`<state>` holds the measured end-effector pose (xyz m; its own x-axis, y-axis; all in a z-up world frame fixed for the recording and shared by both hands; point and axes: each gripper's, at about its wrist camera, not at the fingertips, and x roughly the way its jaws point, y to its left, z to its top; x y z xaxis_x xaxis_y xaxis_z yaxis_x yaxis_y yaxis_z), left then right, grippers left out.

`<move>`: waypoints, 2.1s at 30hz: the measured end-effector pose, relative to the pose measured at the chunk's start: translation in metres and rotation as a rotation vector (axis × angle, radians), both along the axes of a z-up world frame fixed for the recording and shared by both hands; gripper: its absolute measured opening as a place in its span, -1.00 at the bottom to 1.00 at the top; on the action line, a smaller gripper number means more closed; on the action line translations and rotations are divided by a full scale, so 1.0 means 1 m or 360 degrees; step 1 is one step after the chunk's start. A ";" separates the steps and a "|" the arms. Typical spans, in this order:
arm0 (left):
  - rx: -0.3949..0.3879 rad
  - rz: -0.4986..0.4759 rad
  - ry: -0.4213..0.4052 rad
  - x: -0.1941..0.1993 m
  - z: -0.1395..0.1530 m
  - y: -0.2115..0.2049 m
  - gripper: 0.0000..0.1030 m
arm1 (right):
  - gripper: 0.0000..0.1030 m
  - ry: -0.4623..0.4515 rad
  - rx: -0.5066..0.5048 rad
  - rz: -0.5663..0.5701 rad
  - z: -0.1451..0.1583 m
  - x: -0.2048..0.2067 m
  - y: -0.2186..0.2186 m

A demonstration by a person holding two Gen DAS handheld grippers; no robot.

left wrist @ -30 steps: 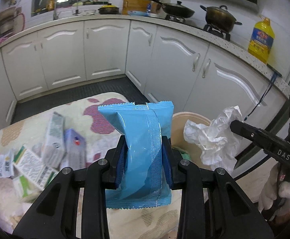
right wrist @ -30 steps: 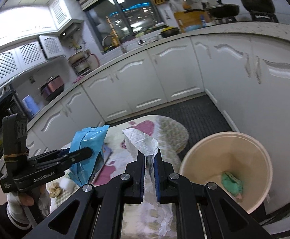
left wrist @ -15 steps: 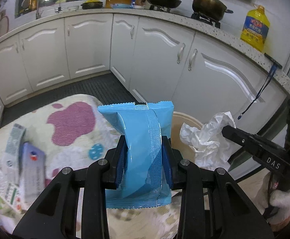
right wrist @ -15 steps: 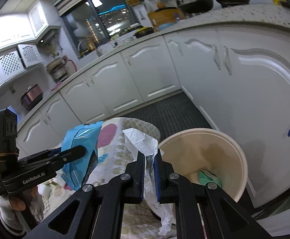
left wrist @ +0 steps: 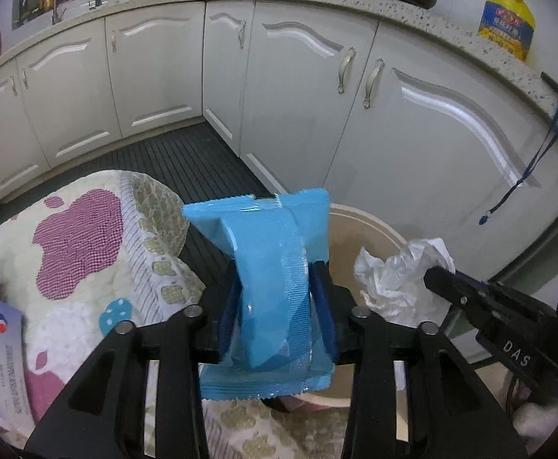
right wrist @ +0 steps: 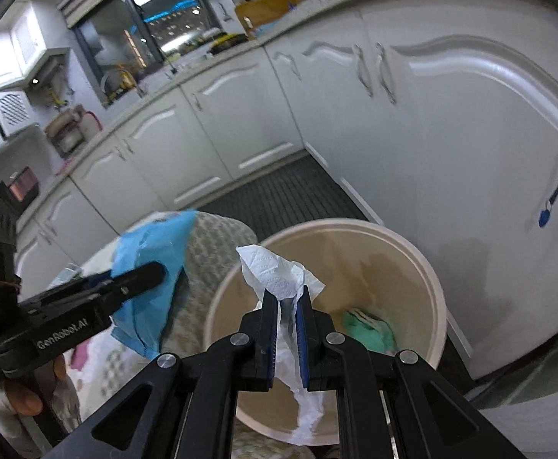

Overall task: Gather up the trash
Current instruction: 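Open both grippers to drop the wrapper and tissue into the bin, then move the right gripper back to the table and grasp a white milk carton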

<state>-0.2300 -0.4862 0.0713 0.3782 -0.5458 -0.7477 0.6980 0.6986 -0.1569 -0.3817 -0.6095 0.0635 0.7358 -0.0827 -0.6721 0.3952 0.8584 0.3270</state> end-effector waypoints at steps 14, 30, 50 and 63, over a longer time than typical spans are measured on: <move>-0.0015 0.0032 0.0121 0.004 -0.011 0.012 -0.09 | -0.21 0.0022 0.0045 -0.0019 -0.007 -0.004 0.003; -0.0058 0.0090 -0.0059 -0.019 0.026 0.076 -0.09 | -0.17 0.0003 -0.0014 0.0113 0.011 0.010 0.055; -0.0094 0.0384 -0.0229 -0.019 0.062 0.229 -0.09 | 0.08 -0.0091 -0.0021 0.0497 0.053 0.063 0.181; -0.0148 0.0714 -0.0072 0.010 0.049 0.376 -0.09 | 0.16 -0.0059 -0.0017 0.0708 0.053 0.094 0.247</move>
